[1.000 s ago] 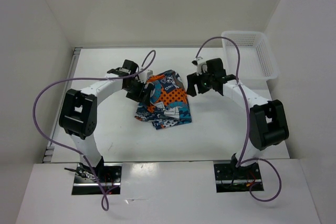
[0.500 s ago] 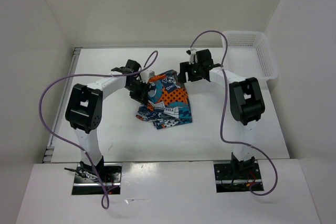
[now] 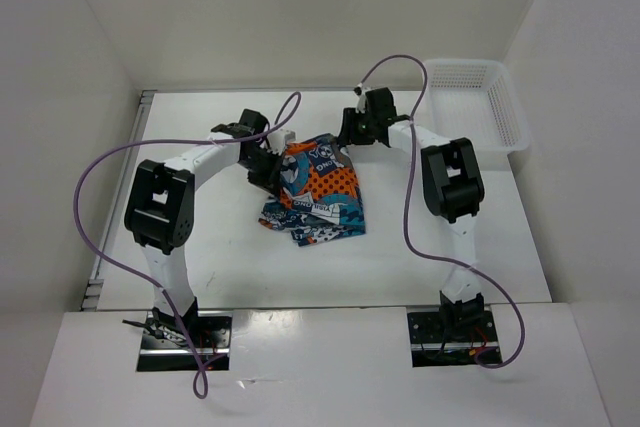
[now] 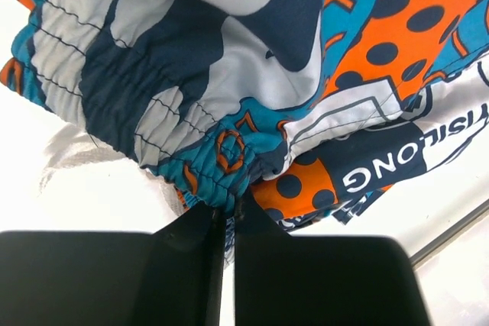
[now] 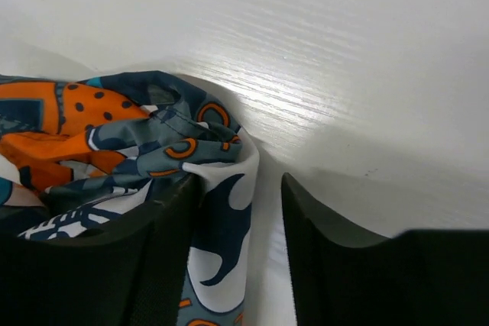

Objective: Fold and stack the shorts
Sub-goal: Fold the shorts

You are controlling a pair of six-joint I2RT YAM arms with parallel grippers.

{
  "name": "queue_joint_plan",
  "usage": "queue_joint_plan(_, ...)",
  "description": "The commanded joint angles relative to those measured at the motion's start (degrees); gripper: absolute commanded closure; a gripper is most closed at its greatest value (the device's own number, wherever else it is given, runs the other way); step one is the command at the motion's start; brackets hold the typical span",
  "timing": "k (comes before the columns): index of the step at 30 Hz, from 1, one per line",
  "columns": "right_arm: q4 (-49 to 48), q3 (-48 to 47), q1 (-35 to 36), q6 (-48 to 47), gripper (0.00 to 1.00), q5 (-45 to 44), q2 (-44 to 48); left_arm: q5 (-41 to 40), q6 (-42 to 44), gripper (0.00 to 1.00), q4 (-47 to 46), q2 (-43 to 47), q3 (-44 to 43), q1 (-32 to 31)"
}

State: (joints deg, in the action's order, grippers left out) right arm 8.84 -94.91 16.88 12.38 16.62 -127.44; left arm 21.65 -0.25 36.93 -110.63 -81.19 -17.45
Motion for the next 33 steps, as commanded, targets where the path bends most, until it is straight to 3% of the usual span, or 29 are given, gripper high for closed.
queue_joint_plan(1, -2.7, -2.8, 0.3, 2.3, 0.49, 1.2, -2.5, 0.4, 0.3, 1.0, 1.4, 2.4, -1.7, 0.0)
queue_joint_plan(4, -3.2, -3.3, 0.3, 4.0, 0.57, 2.6, -3.1, -1.2, 0.3, 1.0, 1.4, 2.4, -1.2, 0.0)
queue_joint_plan(7, -3.2, -4.5, 0.3, 6.3, 0.84, 1.8, -3.6, -1.2, 0.3, 1.0, 2.8, 2.4, -1.7, 0.0)
queue_joint_plan(8, -3.2, -4.5, 0.3, 7.1, 0.98, -0.6, -3.6, -1.2, 0.3, 1.0, 3.7, 2.4, -1.7, 0.0)
queue_joint_plan(14, -1.5, -9.9, -1.5, 11.4, 1.0, -7.2, -3.6, -3.2, 0.3, 1.0, 5.3, 4.5, 3.5, 0.0)
queue_joint_plan(21, -0.9, -8.5, -1.5, 14.2, 1.0, -4.8, -3.6, -5.9, 0.3, 1.0, 4.8, 3.1, 4.6, 0.0)
queue_joint_plan(24, -0.9, -8.5, -1.5, 13.6, 0.91, -5.5, -3.6, -7.1, 0.3, 0.94, 4.8, 1.6, 3.9, 0.0)
queue_joint_plan(27, -0.9, -8.0, -2.6, 11.7, 0.57, -3.5, -2.5, -7.6, 0.3, 0.8, 4.8, 1.0, 2.5, 0.0)
queue_joint_plan(28, -1.6, -8.0, -2.6, 10.8, 0.4, -2.5, -2.5, -7.6, 0.3, 0.67, 4.8, 1.0, 2.5, 0.0)
queue_joint_plan(31, -2.2, -8.0, -2.6, 7.3, 0.28, 0.6, -0.6, -7.1, 0.3, 0.53, 4.8, 1.0, 0.0, 0.0)
queue_joint_plan(33, -2.2, -8.0, -2.6, 6.1, 0.25, 1.2, 1.0, -7.1, 0.3, 0.45, 4.8, 1.6, -0.9, 0.0)
